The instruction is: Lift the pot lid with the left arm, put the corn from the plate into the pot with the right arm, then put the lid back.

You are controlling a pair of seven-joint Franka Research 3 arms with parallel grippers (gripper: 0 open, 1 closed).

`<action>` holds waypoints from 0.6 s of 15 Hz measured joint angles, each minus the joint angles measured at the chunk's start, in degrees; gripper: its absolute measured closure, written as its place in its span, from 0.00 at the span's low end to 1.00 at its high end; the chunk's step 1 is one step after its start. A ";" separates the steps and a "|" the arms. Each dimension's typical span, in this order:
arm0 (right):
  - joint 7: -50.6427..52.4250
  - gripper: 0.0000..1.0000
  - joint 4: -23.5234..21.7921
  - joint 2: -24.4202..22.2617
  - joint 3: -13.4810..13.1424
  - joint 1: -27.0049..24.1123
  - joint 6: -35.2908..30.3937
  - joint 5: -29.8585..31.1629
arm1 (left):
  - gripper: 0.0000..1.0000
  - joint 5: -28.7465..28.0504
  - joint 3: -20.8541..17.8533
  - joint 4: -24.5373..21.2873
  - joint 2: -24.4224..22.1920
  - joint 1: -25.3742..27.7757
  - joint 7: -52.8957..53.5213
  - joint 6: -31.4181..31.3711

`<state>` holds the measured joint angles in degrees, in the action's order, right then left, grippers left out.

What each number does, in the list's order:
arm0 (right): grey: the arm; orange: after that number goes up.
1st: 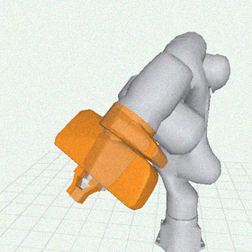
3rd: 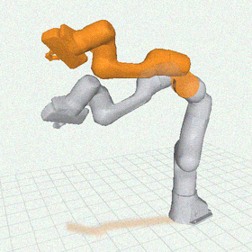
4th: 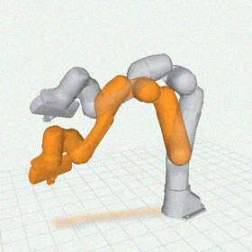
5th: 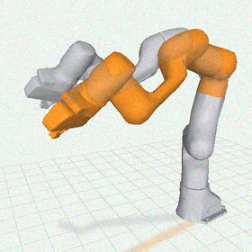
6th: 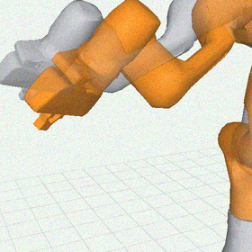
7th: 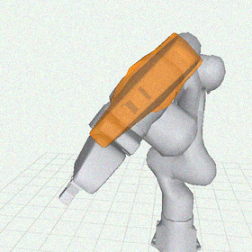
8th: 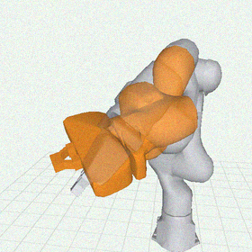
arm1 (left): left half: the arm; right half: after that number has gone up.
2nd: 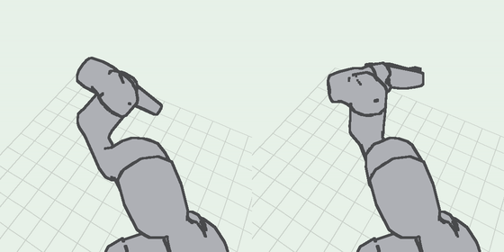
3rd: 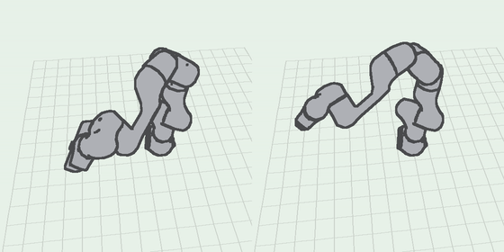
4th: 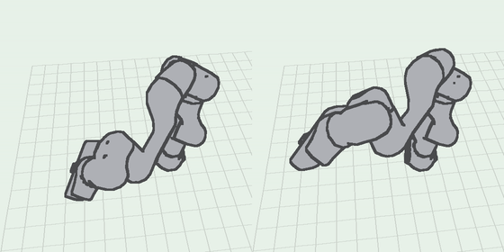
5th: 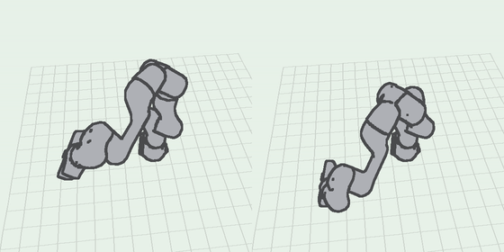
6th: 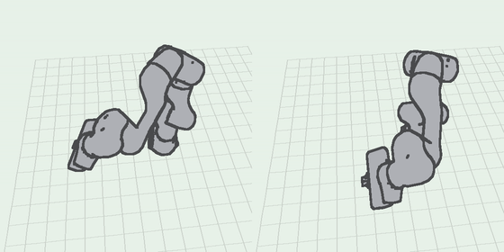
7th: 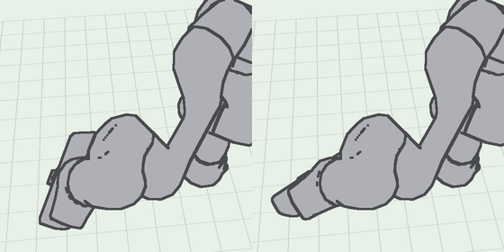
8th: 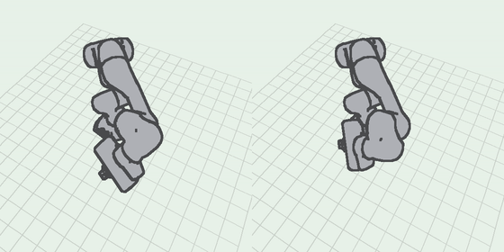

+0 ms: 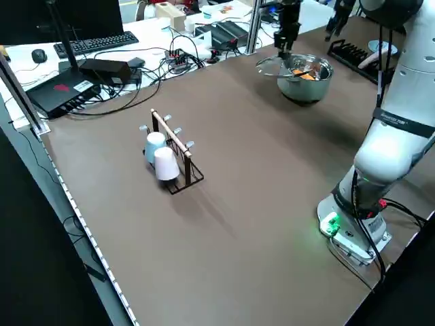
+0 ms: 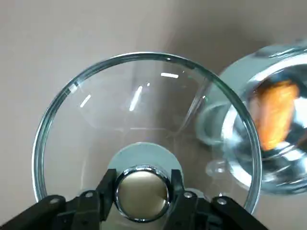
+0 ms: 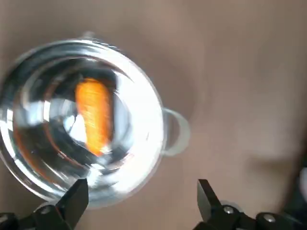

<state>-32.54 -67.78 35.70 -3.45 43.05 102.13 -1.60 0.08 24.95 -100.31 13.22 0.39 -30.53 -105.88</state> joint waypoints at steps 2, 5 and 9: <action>5.34 0.00 -0.02 -4.18 -0.07 -4.19 -7.29 -0.02 | 0.50 -0.35 0.03 0.70 1.80 -4.53 -7.02 -6.62; 12.14 0.00 -0.23 -9.65 -0.09 -11.53 -14.08 -0.07 | 0.50 -7.01 0.03 1.15 4.92 -10.48 -18.26 -15.39; 23.55 0.00 -3.08 -14.96 -0.04 -20.25 -15.92 -0.10 | 0.50 -17.41 -0.01 3.28 9.76 -15.83 -29.86 -19.96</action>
<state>-8.99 -70.86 20.74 -3.49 22.80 86.21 -1.70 -17.34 24.94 -97.03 22.98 -15.43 -60.38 -125.84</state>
